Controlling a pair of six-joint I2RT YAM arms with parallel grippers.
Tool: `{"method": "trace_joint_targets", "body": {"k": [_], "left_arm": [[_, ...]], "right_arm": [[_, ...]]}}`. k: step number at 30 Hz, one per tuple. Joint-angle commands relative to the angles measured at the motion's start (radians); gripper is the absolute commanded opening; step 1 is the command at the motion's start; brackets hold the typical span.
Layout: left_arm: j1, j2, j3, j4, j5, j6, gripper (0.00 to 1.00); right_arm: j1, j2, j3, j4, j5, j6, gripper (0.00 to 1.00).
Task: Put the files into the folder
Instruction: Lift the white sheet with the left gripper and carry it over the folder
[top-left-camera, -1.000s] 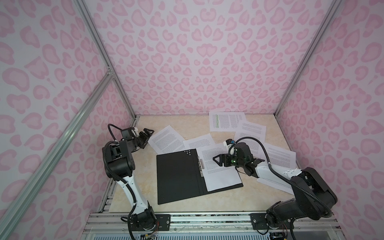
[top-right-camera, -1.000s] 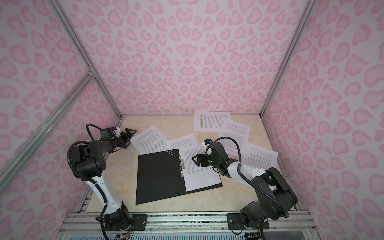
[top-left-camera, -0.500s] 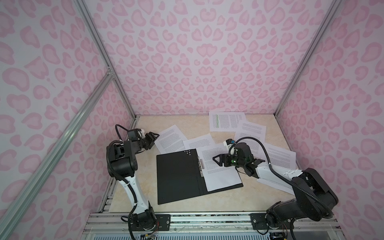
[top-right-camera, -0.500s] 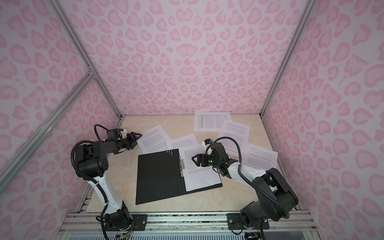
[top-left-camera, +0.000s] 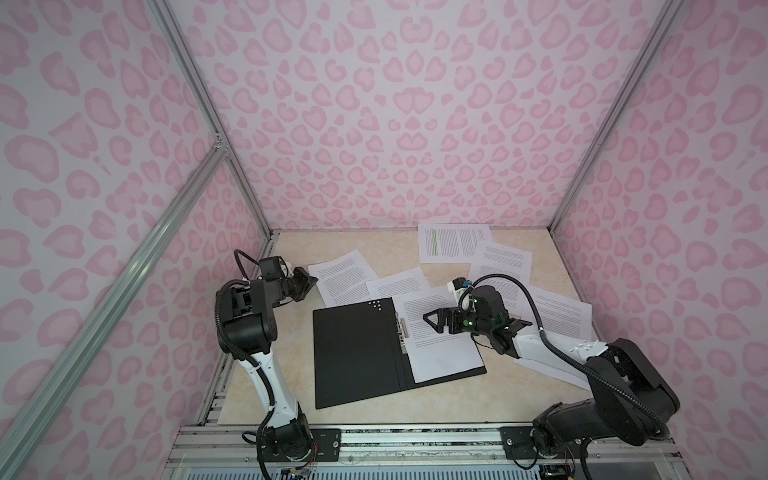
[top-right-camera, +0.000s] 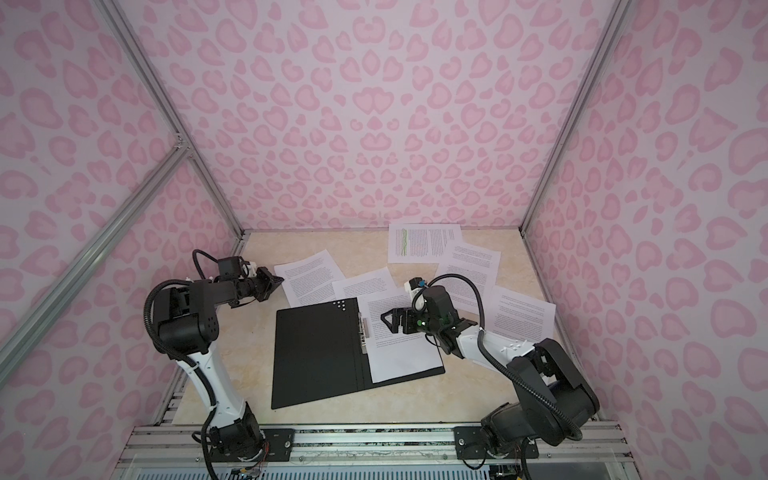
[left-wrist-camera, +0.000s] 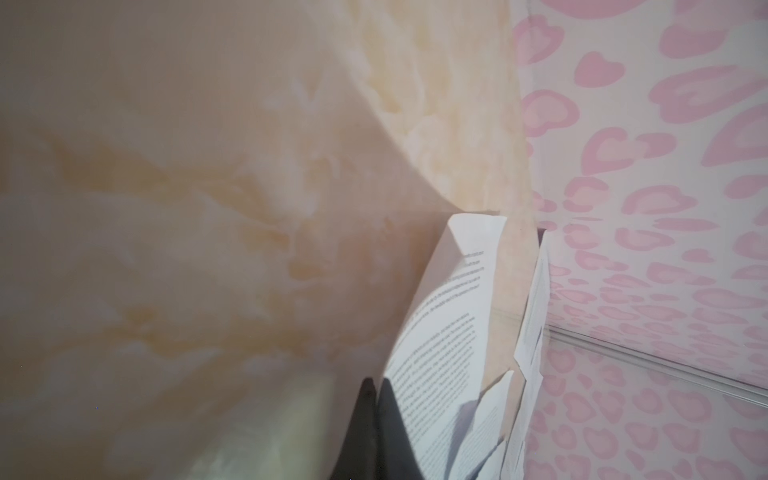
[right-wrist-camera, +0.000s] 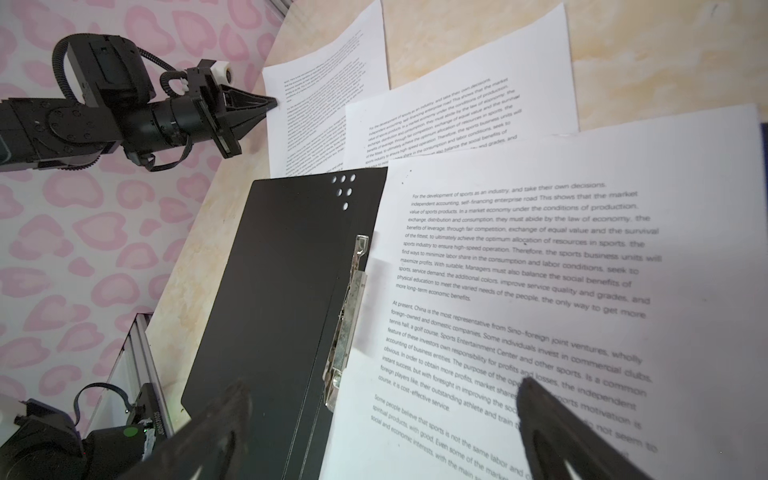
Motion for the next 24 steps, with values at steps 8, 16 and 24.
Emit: {"method": "trace_joint_targets", "body": {"k": [8,16,24], "left_arm": [[-0.019,-0.339,0.037,0.103,0.025,-0.011,0.04],[-0.069,-0.569,0.003,0.100,-0.004,0.029,0.04],[-0.218,-0.769,-0.004,0.006,-0.057,0.067,0.04]], "right_arm": [[-0.001,-0.042,-0.041,0.101,-0.026,0.015,0.99],[-0.017,-0.070,-0.061,0.091,0.020,0.021,0.99],[-0.073,-0.109,-0.100,0.088,0.072,0.052,0.98]]}}
